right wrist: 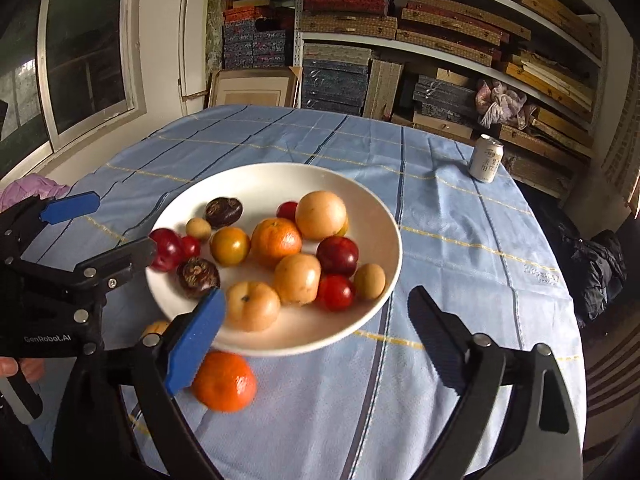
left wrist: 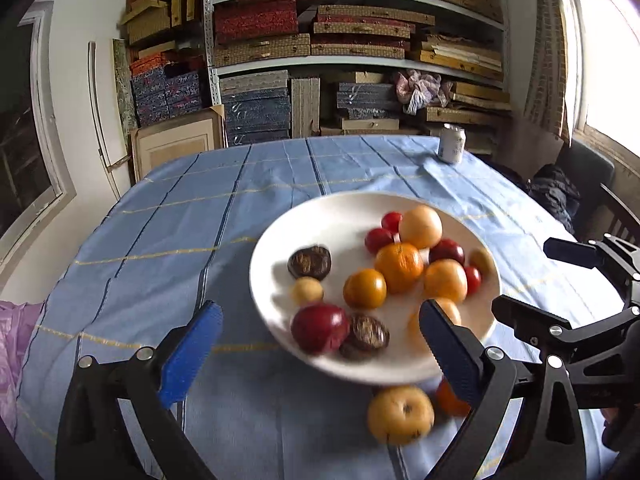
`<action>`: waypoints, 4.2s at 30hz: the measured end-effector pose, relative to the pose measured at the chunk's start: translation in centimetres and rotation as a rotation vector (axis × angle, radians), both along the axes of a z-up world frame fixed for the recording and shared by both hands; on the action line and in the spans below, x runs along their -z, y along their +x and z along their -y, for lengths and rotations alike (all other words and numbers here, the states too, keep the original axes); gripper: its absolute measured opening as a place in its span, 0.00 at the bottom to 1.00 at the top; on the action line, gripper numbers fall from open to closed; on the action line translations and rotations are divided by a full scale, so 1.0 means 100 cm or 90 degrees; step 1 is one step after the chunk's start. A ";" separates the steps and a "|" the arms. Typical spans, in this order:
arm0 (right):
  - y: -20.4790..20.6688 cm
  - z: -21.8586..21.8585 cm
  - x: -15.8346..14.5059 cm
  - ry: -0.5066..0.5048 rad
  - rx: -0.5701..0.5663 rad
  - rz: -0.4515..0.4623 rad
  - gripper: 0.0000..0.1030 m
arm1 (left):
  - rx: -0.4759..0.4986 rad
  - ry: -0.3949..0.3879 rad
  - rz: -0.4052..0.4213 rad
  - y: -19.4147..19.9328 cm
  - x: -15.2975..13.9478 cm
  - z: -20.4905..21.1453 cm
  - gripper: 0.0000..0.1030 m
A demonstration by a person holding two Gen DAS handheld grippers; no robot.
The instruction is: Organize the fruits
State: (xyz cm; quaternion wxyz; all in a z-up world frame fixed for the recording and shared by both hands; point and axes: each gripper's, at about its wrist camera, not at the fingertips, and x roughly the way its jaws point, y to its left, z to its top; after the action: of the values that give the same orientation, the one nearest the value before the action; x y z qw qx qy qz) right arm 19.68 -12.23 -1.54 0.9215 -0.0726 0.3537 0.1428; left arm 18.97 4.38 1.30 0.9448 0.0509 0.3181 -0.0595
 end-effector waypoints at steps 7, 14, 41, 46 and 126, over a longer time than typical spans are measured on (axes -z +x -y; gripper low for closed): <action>-0.035 -0.008 0.027 0.003 -0.026 -0.047 0.90 | -0.005 0.013 -0.040 -0.033 0.025 -0.004 0.97; -0.042 -0.008 0.046 0.013 -0.020 -0.069 0.90 | 0.004 -0.008 -0.068 -0.046 0.044 -0.010 0.97; -0.046 0.012 0.064 0.026 -0.013 -0.125 0.44 | 0.054 0.018 -0.109 -0.038 0.065 0.030 0.97; -0.062 0.041 0.060 0.033 0.024 -0.115 0.44 | -0.008 0.068 -0.134 -0.009 0.079 0.043 0.84; -0.011 0.043 -0.016 0.035 0.117 0.032 0.96 | -0.050 -0.059 -0.030 0.012 0.004 0.021 0.97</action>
State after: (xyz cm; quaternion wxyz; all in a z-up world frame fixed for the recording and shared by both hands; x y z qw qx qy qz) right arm 18.62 -16.56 0.07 0.9409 -0.0179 0.3318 0.0651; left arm 20.20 2.25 0.94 0.9399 -0.0070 0.3392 -0.0384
